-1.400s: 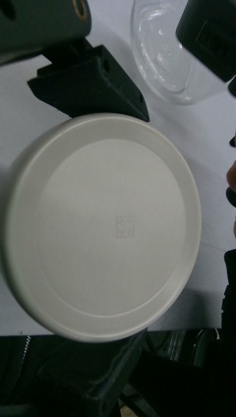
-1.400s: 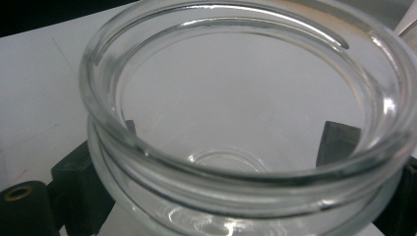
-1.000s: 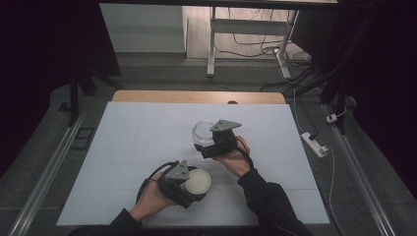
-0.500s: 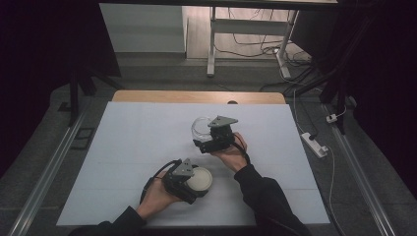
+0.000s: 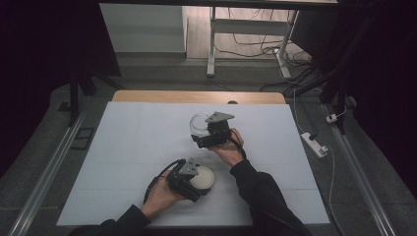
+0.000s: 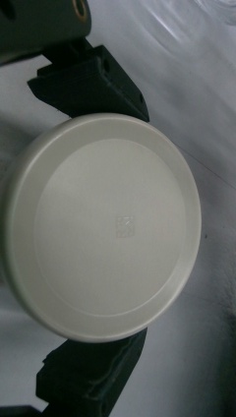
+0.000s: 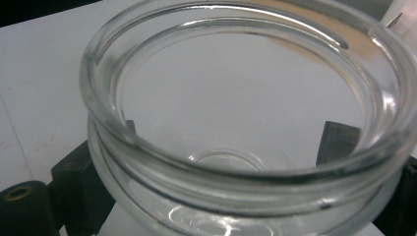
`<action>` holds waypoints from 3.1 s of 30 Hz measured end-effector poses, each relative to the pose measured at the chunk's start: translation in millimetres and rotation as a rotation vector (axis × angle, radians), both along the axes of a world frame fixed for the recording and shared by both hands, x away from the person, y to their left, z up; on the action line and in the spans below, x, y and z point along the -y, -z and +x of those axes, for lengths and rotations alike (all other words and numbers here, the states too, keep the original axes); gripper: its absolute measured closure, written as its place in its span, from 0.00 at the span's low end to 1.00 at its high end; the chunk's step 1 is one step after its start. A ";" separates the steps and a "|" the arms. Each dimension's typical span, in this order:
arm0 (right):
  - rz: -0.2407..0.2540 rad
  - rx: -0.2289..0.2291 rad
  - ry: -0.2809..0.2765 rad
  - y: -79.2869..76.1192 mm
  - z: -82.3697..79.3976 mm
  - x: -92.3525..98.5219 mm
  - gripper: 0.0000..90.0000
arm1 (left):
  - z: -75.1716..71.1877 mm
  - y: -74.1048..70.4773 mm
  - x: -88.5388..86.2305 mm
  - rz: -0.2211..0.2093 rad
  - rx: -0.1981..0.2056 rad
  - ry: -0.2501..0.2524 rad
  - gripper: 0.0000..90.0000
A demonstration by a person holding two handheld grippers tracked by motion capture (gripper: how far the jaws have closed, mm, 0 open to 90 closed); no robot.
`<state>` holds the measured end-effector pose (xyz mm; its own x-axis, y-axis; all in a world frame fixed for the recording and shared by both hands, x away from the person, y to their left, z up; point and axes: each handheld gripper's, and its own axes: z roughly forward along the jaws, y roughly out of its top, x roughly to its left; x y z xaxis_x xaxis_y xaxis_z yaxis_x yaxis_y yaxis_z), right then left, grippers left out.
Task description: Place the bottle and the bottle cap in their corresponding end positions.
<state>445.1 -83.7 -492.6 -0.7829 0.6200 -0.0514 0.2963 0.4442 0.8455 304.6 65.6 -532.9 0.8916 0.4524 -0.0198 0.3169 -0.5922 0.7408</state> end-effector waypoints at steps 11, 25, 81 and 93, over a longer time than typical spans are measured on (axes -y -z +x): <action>-0.013 0.002 0.008 6.0 6.5 -3.0 0.07 | 3.5 6.6 7.2 0.067 -0.006 -0.018 0.09; -0.042 -0.031 -0.008 19.5 7.4 -4.8 0.07 | 7.3 9.6 8.6 0.096 -0.051 -0.019 0.09; -0.074 -0.131 -0.048 14.2 -16.6 23.7 0.00 | -4.6 -14.4 -32.7 -0.089 -0.087 -0.047 0.00; -0.084 -0.125 -0.082 12.6 -33.6 23.7 0.00 | -4.3 -16.7 -57.5 -0.101 -0.105 -0.077 0.00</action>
<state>411.5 -107.4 -505.2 -0.8343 0.5513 0.0004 0.3564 0.5388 0.7633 300.3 123.0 -516.3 0.8447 0.5107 -0.1601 0.4378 -0.4873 0.7555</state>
